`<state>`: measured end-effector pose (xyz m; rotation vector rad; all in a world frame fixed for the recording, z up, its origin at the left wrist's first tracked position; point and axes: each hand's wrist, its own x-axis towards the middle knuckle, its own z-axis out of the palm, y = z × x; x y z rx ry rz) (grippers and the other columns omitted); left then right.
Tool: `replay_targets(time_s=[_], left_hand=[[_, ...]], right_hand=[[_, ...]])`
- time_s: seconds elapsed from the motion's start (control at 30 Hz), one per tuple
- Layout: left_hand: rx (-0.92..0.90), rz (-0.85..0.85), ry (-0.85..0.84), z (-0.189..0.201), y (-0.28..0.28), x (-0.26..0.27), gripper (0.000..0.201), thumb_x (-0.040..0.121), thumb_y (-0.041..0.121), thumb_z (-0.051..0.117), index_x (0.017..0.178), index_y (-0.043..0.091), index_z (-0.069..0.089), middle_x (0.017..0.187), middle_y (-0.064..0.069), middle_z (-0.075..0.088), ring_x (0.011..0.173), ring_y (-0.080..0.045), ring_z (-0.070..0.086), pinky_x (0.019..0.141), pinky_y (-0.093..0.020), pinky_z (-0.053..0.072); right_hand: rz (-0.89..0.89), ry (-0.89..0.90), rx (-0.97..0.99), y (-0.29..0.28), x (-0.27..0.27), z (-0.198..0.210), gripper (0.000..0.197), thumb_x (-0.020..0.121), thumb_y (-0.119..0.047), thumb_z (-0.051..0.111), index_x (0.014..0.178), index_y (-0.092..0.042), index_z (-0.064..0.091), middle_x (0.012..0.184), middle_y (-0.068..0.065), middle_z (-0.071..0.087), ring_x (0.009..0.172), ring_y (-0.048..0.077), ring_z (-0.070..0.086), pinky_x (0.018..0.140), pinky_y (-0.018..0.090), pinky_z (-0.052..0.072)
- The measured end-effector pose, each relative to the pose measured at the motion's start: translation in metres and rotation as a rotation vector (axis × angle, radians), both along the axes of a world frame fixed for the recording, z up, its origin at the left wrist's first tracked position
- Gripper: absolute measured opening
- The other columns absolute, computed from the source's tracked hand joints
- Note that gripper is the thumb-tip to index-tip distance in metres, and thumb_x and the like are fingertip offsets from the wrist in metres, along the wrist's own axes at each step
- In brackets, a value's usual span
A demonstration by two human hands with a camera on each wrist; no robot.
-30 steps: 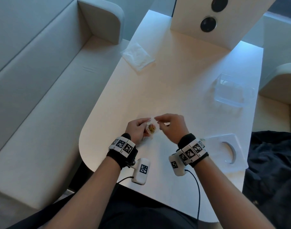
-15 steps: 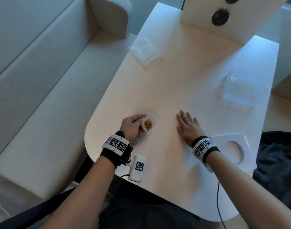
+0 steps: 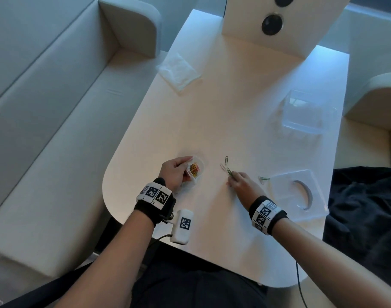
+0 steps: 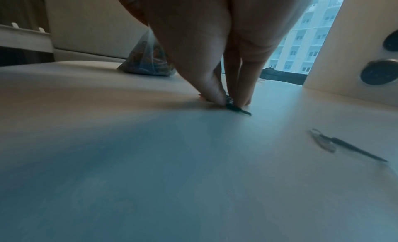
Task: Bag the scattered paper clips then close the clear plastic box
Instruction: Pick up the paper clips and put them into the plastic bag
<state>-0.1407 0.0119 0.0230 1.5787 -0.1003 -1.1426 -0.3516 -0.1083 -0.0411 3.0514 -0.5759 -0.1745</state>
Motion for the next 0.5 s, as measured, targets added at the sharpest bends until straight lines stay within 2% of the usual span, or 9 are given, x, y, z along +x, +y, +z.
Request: replay_targets(time_s=[0.03,0.1,0.17,0.23,0.3,0.37,0.43,0.47,0.5], left_hand=[[0.003,-0.003,-0.007,0.000,-0.001,-0.003,0.023,0.092,0.005,0.059,0.113,0.004,0.069,0.096,-0.008,0.068,0.089,-0.024,0.064,0.061,-0.019,0.057],[0.012,-0.012,-0.031,0.000,-0.004,-0.009,0.024,0.092,0.003,0.060,0.114,0.002,0.068,0.099,-0.012,0.068,0.088,-0.023,0.064,0.059,-0.015,0.055],[0.021,-0.025,-0.051,0.001,-0.007,-0.015,0.024,0.091,0.004,0.061,0.114,0.002,0.069,0.103,-0.014,0.068,0.085,-0.020,0.064,0.058,-0.013,0.053],[0.025,-0.037,-0.059,0.001,-0.008,-0.020,0.024,0.091,0.004,0.061,0.114,0.000,0.068,0.103,-0.014,0.068,0.080,-0.015,0.064,0.056,-0.013,0.052],[0.031,-0.042,-0.050,0.002,-0.010,-0.025,0.025,0.091,0.004,0.062,0.114,0.000,0.068,0.102,-0.013,0.067,0.079,-0.014,0.064,0.055,-0.014,0.053],[0.035,-0.046,-0.040,0.002,-0.012,-0.028,0.024,0.091,0.005,0.062,0.114,0.000,0.068,0.100,-0.012,0.068,0.078,-0.014,0.065,0.055,-0.015,0.053],[0.042,-0.052,-0.038,0.002,-0.015,-0.030,0.023,0.091,0.006,0.062,0.112,0.002,0.069,0.099,-0.011,0.068,0.079,-0.014,0.065,0.058,-0.018,0.055],[0.047,-0.056,-0.040,0.002,-0.017,-0.031,0.022,0.091,0.007,0.062,0.112,0.003,0.070,0.099,-0.011,0.069,0.080,-0.016,0.066,0.063,-0.021,0.056],[0.051,-0.059,-0.041,0.001,-0.018,-0.031,0.021,0.091,0.007,0.062,0.111,0.004,0.070,0.101,-0.011,0.069,0.082,-0.018,0.066,0.068,-0.025,0.057]], right_hand=[[-0.050,0.009,0.080,-0.001,0.000,0.000,0.025,0.059,0.010,0.075,0.082,0.001,0.073,0.082,0.014,0.067,0.073,0.029,0.065,0.062,0.033,0.059],[-0.162,0.050,0.187,-0.005,0.005,0.006,0.020,0.069,0.010,0.073,0.084,-0.002,0.072,0.084,0.010,0.065,0.075,0.027,0.063,0.057,0.031,0.058],[-0.250,0.075,0.242,-0.014,0.014,0.012,0.015,0.082,0.006,0.062,0.089,-0.003,0.071,0.089,0.010,0.066,0.081,0.027,0.064,0.066,0.034,0.057],[-0.351,0.052,0.315,-0.025,0.023,0.014,0.019,0.086,0.002,0.055,0.093,-0.004,0.073,0.095,0.012,0.068,0.087,0.030,0.066,0.079,0.035,0.056],[-0.538,-0.064,0.420,-0.038,0.029,0.019,0.018,0.083,-0.004,0.061,0.090,-0.008,0.077,0.094,0.010,0.073,0.088,0.027,0.067,0.085,0.031,0.054],[-0.823,-0.243,0.603,-0.047,0.028,0.024,0.011,0.077,-0.008,0.072,0.085,-0.011,0.079,0.091,0.005,0.076,0.086,0.018,0.069,0.088,0.027,0.054],[-1.092,-0.449,0.904,-0.048,0.021,0.029,0.013,0.072,-0.012,0.080,0.086,-0.014,0.079,0.089,0.002,0.076,0.081,0.010,0.070,0.080,0.019,0.054],[-1.153,-0.552,1.086,-0.044,0.020,0.034,0.016,0.070,-0.013,0.082,0.086,-0.015,0.079,0.088,0.003,0.077,0.081,0.010,0.071,0.079,0.020,0.055],[-1.166,-0.640,1.237,-0.038,0.020,0.040,0.019,0.068,-0.013,0.083,0.086,-0.014,0.079,0.087,0.004,0.077,0.083,0.014,0.073,0.083,0.025,0.056]])
